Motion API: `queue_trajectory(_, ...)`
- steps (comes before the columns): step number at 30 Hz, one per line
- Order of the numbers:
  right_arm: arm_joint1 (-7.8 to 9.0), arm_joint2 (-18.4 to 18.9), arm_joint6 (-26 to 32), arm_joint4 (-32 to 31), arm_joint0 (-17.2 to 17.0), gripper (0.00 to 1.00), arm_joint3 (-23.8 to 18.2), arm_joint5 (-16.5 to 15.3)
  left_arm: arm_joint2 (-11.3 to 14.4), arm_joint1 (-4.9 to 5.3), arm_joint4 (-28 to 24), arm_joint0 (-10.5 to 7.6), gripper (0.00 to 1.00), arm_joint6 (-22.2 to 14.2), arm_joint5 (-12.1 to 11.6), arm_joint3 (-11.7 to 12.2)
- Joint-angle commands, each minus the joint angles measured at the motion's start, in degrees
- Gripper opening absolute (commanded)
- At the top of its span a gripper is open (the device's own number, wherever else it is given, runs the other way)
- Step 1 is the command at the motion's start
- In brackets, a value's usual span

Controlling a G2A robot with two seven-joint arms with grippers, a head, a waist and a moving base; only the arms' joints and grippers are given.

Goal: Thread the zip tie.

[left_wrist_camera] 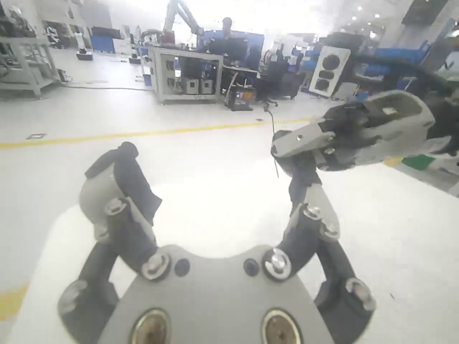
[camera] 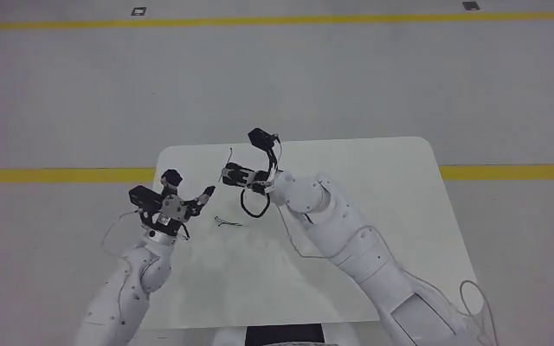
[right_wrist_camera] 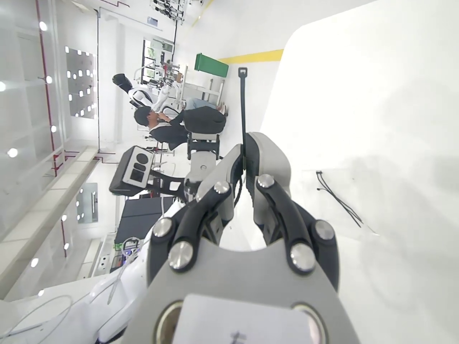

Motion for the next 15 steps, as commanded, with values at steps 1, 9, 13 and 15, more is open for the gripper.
queue_trajectory(1,-0.06,-0.05,-0.29,0.50,-0.16,0.00,0.15,-0.21,0.61,0.04,4.24,-0.18,1.00,1.33,1.33,1.05)
queue_trajectory(9,-0.28,-0.20,-0.64,1.86,-0.07,0.00,0.60,-0.11,2.15,0.07,9.83,-1.06,1.00,4.35,1.37,3.31)
queue_trajectory(13,-0.24,-0.38,-1.38,1.50,-0.84,0.00,0.09,-0.59,2.27,0.04,9.73,-1.14,1.00,3.98,1.41,3.12)
queue_trajectory(15,-0.15,-0.42,-1.58,0.98,-1.18,0.00,-0.22,-0.56,2.52,0.01,9.58,-1.27,1.00,3.16,1.26,2.80)
